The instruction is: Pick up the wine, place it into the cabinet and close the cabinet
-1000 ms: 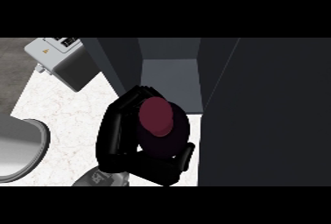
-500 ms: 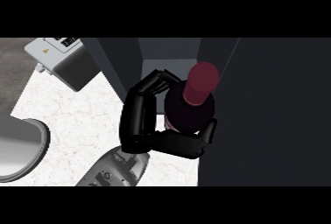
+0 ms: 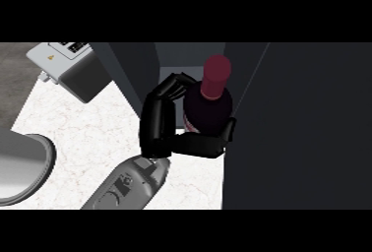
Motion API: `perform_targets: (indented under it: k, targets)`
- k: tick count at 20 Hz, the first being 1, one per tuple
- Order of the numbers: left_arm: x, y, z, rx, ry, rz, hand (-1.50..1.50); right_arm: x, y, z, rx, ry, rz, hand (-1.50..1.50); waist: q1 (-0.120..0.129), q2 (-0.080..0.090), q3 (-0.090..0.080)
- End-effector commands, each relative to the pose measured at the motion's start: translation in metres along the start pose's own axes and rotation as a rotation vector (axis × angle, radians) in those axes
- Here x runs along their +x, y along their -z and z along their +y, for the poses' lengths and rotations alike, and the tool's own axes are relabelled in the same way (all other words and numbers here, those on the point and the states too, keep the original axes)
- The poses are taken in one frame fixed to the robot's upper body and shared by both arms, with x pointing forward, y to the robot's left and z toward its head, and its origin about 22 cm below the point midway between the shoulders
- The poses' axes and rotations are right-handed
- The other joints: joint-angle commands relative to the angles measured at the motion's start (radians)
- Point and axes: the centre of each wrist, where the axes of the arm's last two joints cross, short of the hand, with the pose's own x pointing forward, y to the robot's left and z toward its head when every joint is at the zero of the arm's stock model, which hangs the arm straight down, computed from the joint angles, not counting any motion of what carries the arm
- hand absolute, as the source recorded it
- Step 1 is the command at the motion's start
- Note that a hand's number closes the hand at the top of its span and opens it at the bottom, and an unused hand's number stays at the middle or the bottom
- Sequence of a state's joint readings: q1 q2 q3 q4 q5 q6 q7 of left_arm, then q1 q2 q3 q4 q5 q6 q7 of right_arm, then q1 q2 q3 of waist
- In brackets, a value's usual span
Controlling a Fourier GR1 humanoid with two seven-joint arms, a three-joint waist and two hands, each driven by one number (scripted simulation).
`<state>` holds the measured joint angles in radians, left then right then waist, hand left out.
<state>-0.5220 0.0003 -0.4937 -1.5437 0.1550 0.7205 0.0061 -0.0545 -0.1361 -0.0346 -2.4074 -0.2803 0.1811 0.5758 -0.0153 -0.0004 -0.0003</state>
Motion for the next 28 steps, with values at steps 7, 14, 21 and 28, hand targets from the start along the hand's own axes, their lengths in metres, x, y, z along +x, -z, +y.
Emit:
perform_targets:
  k: [7, 14, 21, 28]
  targets:
    - [-0.027, 0.004, 0.003, 0.046, -0.024, 0.003, 1.50, 0.031, -0.021, 0.006, 0.018, 0.014, -0.059, -1.50, 0.003, 0.000, 0.000]
    - [-0.070, -0.012, 0.000, 0.050, 0.115, -0.009, 1.50, 0.019, -0.003, 0.004, 0.011, 0.012, -0.093, -1.50, -0.001, 0.002, 0.000]
    - [-0.085, 0.001, 0.013, 0.108, 0.169, -0.049, 1.50, 0.020, -0.012, 0.007, 0.032, 0.025, -0.062, -1.50, -0.005, 0.002, 0.000]
    - [-0.079, 0.009, 0.025, 0.110, 0.110, -0.022, 1.50, 0.015, -0.021, -0.002, 0.011, 0.001, -0.060, -1.50, 0.006, -0.001, 0.000]
